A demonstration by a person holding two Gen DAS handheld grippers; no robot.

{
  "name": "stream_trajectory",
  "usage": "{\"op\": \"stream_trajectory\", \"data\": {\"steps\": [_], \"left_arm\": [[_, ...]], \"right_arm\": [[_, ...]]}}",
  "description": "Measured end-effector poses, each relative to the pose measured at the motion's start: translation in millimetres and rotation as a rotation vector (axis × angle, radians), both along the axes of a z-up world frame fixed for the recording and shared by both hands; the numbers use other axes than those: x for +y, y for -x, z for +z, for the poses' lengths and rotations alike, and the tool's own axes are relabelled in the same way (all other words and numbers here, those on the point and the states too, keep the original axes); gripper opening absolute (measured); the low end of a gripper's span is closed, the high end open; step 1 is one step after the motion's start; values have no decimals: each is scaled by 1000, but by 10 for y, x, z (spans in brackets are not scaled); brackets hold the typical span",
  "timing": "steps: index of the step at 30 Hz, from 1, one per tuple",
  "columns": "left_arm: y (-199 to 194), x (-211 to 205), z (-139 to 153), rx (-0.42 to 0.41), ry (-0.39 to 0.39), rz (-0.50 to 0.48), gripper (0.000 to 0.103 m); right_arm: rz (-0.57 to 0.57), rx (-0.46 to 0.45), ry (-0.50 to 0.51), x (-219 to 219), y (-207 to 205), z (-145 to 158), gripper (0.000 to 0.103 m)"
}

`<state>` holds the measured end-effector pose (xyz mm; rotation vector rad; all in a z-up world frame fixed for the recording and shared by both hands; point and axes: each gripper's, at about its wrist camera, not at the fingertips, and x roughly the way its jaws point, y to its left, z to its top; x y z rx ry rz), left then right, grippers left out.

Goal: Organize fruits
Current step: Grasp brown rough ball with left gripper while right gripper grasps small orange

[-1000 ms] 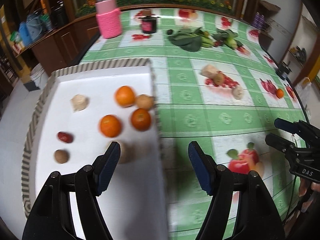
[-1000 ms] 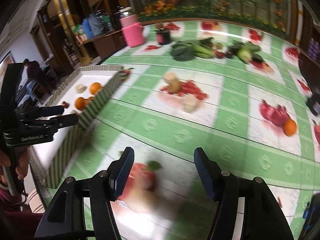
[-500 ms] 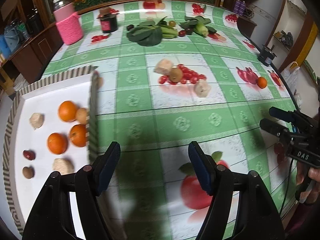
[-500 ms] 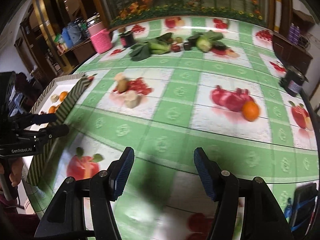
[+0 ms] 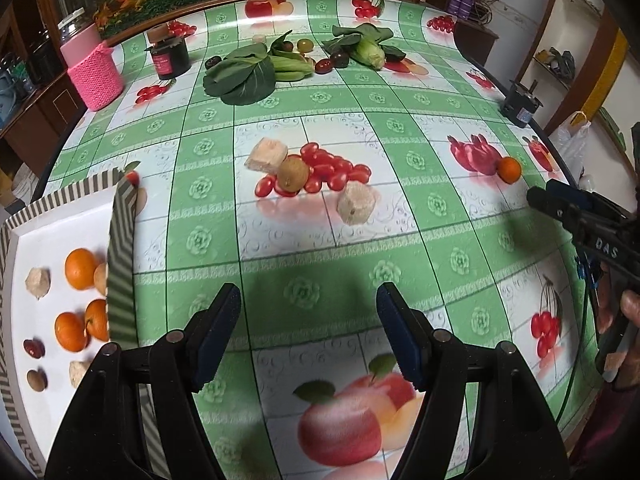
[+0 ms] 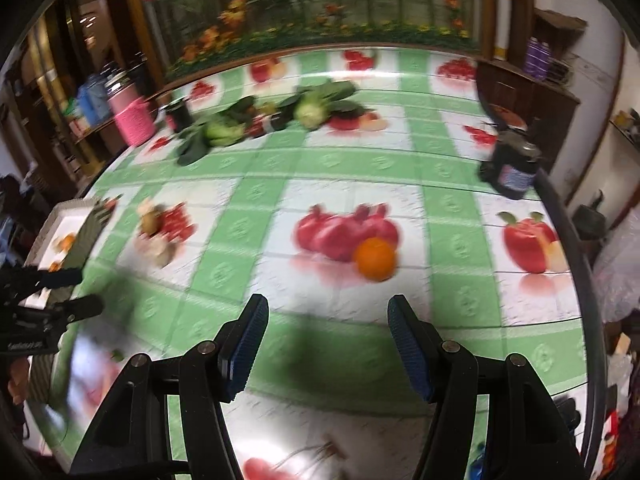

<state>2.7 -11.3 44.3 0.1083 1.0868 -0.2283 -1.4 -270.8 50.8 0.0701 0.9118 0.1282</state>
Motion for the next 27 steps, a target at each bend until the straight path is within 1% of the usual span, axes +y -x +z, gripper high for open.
{"op": "stream_trajectory", "data": {"steps": [4, 6, 9, 10, 12, 13, 14, 15, 19, 24, 27], "left_arm": [[-100, -51, -40, 16, 8, 6, 70], [-131, -77, -60, 19, 3, 5, 70], [-185, -122, -90, 28, -3, 3, 70], [-204, -136, -96, 30, -4, 3, 70], [-247, -169, -108, 33, -4, 3, 70], [-266, -184, -113, 35, -4, 3, 70], [-293, -204, -120, 39, -3, 3, 70], [-313, -217, -125, 43, -4, 2, 70], [-415, -284, -168, 61, -9, 7, 70], [-517, -337, -206, 49, -7, 34, 70], [-568, -375, -251, 56, -8, 36, 70]], "right_arm": [[-27, 6, -14, -69, -176, -87, 64], [-25, 16, -3, -56, -252, -139, 62], [-32, 12, 15, -50, -334, -181, 62], [-30, 12, 17, -50, -356, -193, 60], [-24, 20, 17, -46, -395, -224, 50], [-25, 26, 26, -44, -421, -247, 47], [-26, 29, 40, -41, -443, -270, 38], [-25, 29, 46, -43, -454, -286, 32], [-26, 14, 18, -90, -424, -296, 32], [-12, 12, -6, -116, -372, -293, 32], [-6, 11, -10, -115, -358, -293, 32]]}}
